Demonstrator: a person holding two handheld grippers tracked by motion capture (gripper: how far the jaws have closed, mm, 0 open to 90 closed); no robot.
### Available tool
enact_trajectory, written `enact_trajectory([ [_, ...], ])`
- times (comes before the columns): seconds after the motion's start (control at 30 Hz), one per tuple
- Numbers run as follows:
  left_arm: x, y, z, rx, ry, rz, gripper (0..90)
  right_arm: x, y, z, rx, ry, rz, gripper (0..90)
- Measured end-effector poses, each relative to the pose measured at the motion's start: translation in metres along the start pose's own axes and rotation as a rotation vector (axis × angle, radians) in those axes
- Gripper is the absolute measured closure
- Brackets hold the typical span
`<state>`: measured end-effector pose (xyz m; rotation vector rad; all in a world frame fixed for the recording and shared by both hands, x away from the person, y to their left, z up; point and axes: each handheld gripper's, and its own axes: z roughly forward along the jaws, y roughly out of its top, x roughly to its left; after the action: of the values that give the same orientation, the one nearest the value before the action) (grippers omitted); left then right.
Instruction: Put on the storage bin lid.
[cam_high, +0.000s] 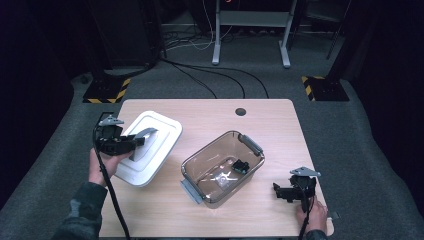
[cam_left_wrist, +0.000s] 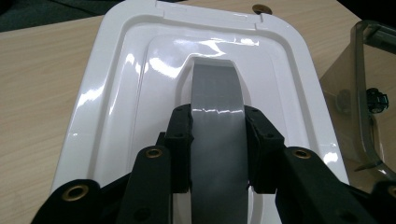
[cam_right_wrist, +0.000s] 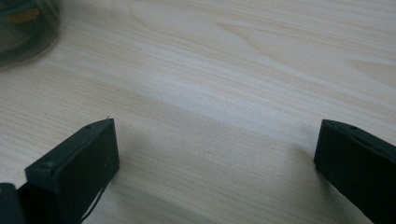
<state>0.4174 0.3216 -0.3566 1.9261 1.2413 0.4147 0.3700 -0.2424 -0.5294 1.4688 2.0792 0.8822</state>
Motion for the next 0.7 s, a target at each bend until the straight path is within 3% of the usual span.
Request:
enact_trajectory([
  [0.4, -0.021, 0.015, -0.003, -0.017, -0.04, 0.025, 67.0, 0.0, 0.0, 0.0, 0.0, 0.0, 0.0, 0.0],
  [0.7, -0.039, 0.025, 0.001, -0.004, -0.072, 0.069, 67.0, 0.0, 0.0, 0.0, 0.0, 0.0, -0.001, 0.0],
])
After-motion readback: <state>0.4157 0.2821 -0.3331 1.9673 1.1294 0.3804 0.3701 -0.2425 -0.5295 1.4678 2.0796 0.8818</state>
